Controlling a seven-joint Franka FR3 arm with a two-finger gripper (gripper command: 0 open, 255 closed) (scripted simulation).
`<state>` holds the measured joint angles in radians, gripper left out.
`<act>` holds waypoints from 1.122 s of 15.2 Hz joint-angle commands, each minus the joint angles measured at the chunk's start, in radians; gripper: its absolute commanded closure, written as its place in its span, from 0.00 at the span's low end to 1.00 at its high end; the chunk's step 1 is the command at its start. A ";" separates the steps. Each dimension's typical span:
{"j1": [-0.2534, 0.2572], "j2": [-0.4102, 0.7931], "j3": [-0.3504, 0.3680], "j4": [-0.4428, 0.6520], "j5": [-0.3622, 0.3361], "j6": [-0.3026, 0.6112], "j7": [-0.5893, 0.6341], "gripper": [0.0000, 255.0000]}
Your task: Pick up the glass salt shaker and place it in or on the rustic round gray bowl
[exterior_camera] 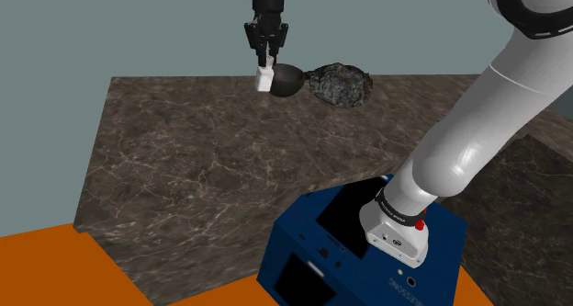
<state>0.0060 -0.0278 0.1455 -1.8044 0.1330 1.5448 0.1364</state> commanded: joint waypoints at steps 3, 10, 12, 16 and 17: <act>-0.031 0.042 -0.032 0.078 -0.020 -0.044 -0.056 1.00; -0.104 0.176 -0.098 0.287 -0.059 -0.132 -0.187 1.00; -0.126 0.225 -0.114 0.364 -0.067 -0.163 -0.223 1.00; -0.170 0.343 -0.142 0.552 -0.080 -0.237 -0.293 1.00; -0.181 0.379 -0.148 0.610 -0.082 -0.260 -0.309 1.00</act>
<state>-0.1628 0.3105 0.0043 -1.2559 0.0538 1.3065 -0.1529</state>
